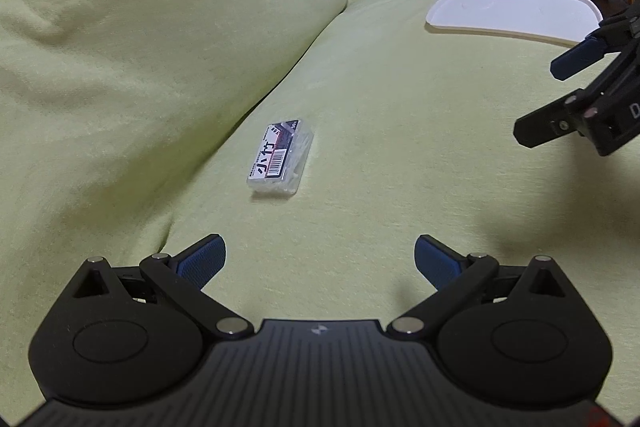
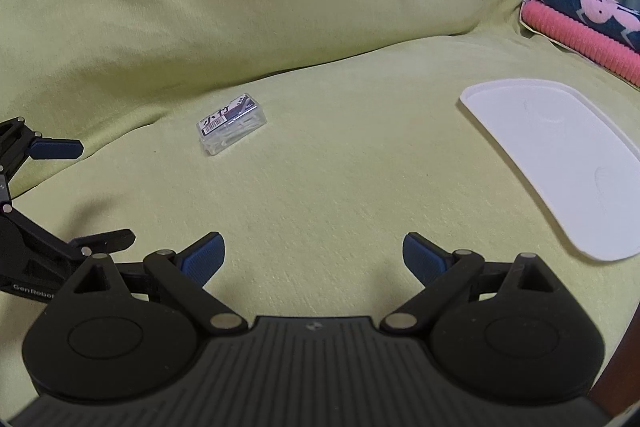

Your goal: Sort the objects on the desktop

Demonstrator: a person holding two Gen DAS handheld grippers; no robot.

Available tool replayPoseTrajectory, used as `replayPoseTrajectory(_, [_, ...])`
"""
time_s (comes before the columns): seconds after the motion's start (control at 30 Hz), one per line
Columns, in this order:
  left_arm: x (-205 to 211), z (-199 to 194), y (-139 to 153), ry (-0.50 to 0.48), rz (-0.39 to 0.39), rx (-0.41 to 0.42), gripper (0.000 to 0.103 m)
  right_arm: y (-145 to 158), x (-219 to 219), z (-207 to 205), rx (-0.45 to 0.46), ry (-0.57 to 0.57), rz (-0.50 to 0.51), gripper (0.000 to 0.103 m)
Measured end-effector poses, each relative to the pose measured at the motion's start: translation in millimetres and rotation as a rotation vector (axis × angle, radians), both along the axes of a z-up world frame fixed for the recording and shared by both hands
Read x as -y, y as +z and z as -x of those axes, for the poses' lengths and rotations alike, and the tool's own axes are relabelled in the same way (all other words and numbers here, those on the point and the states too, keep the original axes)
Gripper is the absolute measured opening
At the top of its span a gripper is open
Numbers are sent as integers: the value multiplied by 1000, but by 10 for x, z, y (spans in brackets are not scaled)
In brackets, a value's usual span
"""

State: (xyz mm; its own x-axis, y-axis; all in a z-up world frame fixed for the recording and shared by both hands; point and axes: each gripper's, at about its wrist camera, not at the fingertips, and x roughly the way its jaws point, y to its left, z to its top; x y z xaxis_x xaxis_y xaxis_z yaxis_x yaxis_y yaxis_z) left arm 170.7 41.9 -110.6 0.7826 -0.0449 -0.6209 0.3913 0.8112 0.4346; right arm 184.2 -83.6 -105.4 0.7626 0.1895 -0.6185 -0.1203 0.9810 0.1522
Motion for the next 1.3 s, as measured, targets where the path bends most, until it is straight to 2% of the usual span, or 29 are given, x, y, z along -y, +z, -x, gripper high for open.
replayPoseTrajectory(0.5, [-14, -251, -98, 5, 25, -24, 101, -26, -37, -91, -15, 24, 18, 94])
replayPoseTrajectory(0.6, [-34, -350, -126, 8, 42, -21, 98, -34, -38, -108, -14, 29, 25, 94])
replayPoseTrajectory(0.77, [-71, -622, -201, -1, 46, -27, 97, -43, -72, -112, 15, 74, 57, 94])
replayPoseTrajectory(0.9, [-109, -886, -254, 5, 43, -29, 95, -58, -124, -112, 74, 133, 100, 93])
replayPoseTrajectory(1.07, [-167, -1193, -329, -8, 58, -55, 90, -266, -186, -123, 126, 179, 184, 90])
replayPoseTrajectory(1.23, [-224, -1499, -403, -20, 72, -81, 89, -157, -161, -135, 169, 192, 116, 90])
replayPoseTrajectory(1.3, [-246, -1622, -433, -25, 78, -91, 89, -191, -151, -177, 145, 191, 109, 90])
